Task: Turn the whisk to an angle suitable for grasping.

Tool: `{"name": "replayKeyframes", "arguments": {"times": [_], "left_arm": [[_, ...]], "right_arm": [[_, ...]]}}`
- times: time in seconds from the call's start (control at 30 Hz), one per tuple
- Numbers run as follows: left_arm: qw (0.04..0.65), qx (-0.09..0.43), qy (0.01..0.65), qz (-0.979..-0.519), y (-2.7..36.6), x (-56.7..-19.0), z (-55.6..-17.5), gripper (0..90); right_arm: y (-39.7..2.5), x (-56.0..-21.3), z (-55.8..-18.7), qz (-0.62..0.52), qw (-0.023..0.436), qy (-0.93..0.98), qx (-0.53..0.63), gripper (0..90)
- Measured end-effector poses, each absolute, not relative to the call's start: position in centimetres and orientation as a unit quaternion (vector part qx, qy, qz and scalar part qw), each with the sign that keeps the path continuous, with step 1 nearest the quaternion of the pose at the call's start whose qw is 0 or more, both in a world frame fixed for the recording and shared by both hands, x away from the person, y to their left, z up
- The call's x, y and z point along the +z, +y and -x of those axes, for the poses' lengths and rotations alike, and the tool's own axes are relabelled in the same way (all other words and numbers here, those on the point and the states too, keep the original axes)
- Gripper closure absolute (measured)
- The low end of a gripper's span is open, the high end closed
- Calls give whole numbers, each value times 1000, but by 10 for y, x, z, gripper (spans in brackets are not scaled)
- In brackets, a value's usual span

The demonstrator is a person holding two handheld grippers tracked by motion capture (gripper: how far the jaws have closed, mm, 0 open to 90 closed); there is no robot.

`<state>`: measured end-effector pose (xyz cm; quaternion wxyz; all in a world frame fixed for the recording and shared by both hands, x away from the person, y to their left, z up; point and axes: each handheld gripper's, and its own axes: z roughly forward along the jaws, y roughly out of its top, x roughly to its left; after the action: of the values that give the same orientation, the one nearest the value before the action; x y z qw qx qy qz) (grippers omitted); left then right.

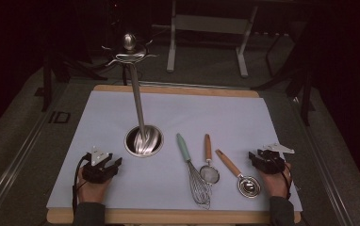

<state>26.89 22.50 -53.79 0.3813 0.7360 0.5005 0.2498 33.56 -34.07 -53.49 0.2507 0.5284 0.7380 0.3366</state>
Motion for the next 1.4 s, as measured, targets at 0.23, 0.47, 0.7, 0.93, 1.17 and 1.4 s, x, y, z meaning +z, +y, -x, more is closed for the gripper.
{"name": "replayKeyframes", "arguments": {"times": [0.23, 0.47, 0.7, 0.93, 1.17, 1.4], "left_arm": [[416, 232, 484, -734, 224, -539, -268, 685], [418, 239, 491, -726, 225, -539, -267, 694], [412, 249, 488, -728, 223, -539, -266, 694], [415, 248, 488, -727, 223, -539, -265, 693], [414, 249, 489, -726, 223, -539, -265, 693], [409, 255, 483, -731, 221, -539, -264, 692]], "right_arm": [[-330, -524, -328, -515, 238, 749, 343, 582], [-316, -505, -322, -508, 216, 752, 359, 591], [-298, -492, -328, -490, 184, 775, 355, 619], [-267, -481, -333, -454, 171, 804, 343, 655], [-238, -474, -336, -428, 161, 824, 336, 663], [-203, -469, -344, -406, 154, 834, 339, 662]]}}
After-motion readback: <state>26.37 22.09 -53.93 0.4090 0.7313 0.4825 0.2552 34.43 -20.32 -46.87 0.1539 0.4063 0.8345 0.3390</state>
